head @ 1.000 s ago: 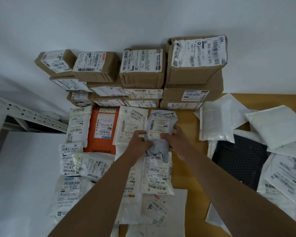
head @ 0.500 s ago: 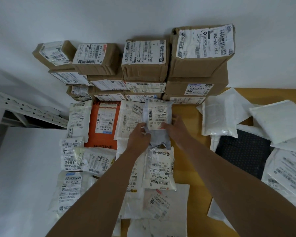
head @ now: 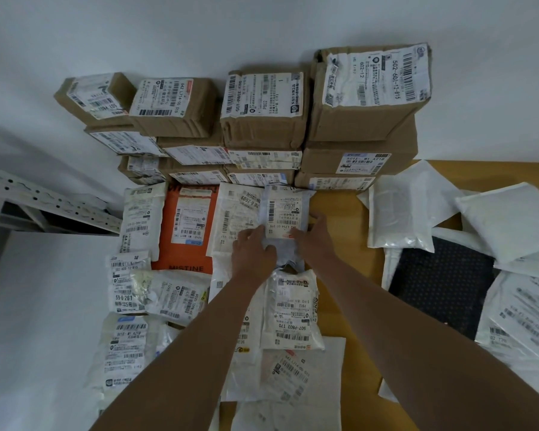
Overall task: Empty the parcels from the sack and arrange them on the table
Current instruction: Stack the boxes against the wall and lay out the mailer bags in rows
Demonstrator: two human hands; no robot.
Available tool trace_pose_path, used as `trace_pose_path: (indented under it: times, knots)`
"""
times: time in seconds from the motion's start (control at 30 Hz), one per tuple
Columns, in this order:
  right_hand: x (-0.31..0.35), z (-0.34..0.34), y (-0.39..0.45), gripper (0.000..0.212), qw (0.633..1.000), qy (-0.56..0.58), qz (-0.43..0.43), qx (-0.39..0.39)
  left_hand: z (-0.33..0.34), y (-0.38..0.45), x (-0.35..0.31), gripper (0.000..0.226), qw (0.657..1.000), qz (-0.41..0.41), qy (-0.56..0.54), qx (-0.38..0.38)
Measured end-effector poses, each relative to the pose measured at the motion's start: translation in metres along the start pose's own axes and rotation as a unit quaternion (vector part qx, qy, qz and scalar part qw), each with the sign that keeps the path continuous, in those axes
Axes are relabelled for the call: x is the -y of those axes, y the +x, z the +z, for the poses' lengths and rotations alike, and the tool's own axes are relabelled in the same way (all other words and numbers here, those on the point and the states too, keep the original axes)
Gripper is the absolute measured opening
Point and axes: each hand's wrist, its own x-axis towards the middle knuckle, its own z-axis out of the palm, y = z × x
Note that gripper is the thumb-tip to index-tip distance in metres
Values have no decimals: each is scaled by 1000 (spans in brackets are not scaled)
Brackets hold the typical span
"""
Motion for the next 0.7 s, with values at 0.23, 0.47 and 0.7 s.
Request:
trace_pose_path:
  times: [0.23,0.47,0.7]
  knots:
    - [-6,-19,-25,55,959,-212,-146,-114,5,-10,-6,57,996,36,27,-77]
    - [-18,-114,-10,95,851,-478,-13,-216,31,-26,-36,43,973,206,86,-49]
    - [-9,-132,10,73,831,-520,-17,-196,53,-40,-45,39,974,226,23,8]
